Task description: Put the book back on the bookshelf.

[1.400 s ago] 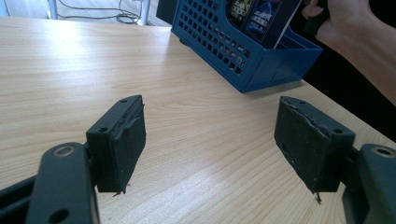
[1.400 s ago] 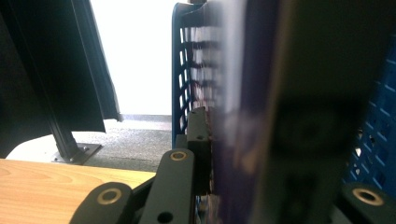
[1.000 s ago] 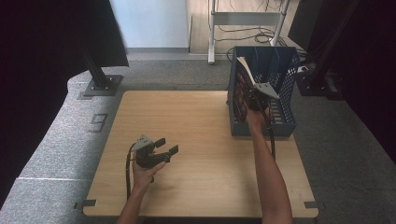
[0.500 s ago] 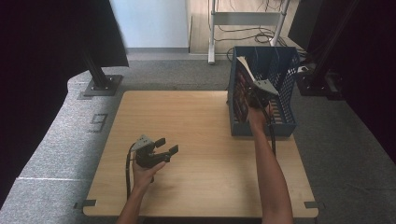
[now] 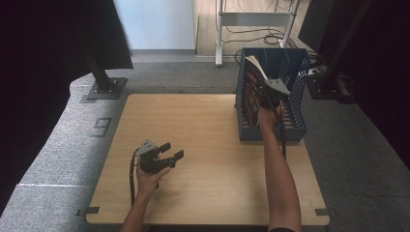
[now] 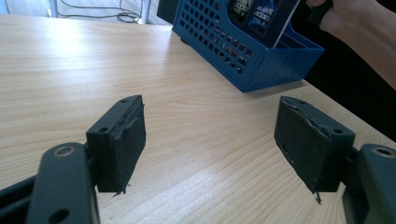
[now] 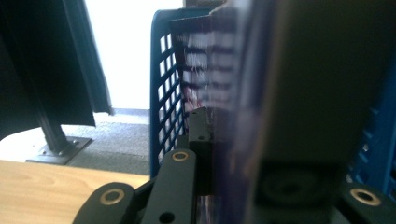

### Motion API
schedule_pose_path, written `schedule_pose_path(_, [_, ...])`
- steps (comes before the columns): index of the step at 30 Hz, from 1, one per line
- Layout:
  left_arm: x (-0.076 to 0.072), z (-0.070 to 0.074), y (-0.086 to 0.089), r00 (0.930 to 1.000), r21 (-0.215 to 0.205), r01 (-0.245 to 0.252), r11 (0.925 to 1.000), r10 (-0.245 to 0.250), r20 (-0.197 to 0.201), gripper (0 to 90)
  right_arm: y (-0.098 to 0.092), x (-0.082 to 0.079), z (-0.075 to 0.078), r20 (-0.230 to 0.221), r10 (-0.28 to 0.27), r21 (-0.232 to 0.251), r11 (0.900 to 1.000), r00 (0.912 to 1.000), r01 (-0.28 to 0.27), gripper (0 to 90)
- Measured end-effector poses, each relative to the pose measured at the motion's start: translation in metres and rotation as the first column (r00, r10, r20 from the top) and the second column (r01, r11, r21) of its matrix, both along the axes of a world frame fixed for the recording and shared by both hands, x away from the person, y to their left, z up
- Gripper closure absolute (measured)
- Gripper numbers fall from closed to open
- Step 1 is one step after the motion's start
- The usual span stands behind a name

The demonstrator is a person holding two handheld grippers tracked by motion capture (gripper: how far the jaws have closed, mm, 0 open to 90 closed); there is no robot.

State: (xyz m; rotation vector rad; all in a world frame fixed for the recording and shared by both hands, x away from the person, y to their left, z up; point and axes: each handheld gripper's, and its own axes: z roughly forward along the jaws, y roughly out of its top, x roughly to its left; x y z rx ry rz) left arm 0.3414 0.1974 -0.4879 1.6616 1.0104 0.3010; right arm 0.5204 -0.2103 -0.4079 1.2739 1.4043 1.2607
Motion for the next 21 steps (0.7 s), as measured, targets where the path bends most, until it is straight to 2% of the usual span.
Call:
schedule_pose_path(5, [0.001,0.000,0.004,1.0000,-0.007,-0.009,0.9999,0.009,0.000,24.8,-0.003,0.008,0.005,0.011,-0.022,0.007,1.000,0.9997,0.022,81.7])
schedule_pose_path(8, [0.002,0.000,0.006,0.9999,-0.011,-0.016,0.9998,0.016,0.003,24.8,-0.003,0.012,0.006,0.035,-0.025,0.008,1.000,0.9991,0.025,81.7])
schedule_pose_path(11, [0.002,0.001,0.007,0.9998,-0.010,-0.021,0.9997,0.021,0.003,24.8,0.000,0.019,0.006,0.031,-0.028,0.000,1.000,0.9991,0.028,81.7])
schedule_pose_path(13, [0.002,0.000,0.009,0.9997,-0.007,-0.024,0.9997,0.024,0.003,24.8,0.006,0.025,0.004,0.033,-0.028,-0.023,0.999,0.9991,0.029,81.7])
schedule_pose_path(17, [0.003,0.000,0.012,0.9995,-0.011,-0.032,0.9994,0.032,-0.001,24.8,0.011,0.029,0.000,0.044,-0.025,-0.039,0.999,0.9987,0.027,81.7])
schedule_pose_path(20, [0.004,-0.001,0.012,0.9994,-0.014,-0.034,0.9993,0.034,-0.004,24.8,0.016,0.031,-0.005,0.028,-0.012,-0.053,0.999,0.9995,0.013,81.6])
schedule_pose_path(21, [0.004,-0.001,0.012,0.9995,-0.012,-0.033,0.9994,0.033,-0.004,24.8,0.017,0.031,-0.007,0.035,-0.005,-0.052,0.999,0.9994,0.007,81.6])
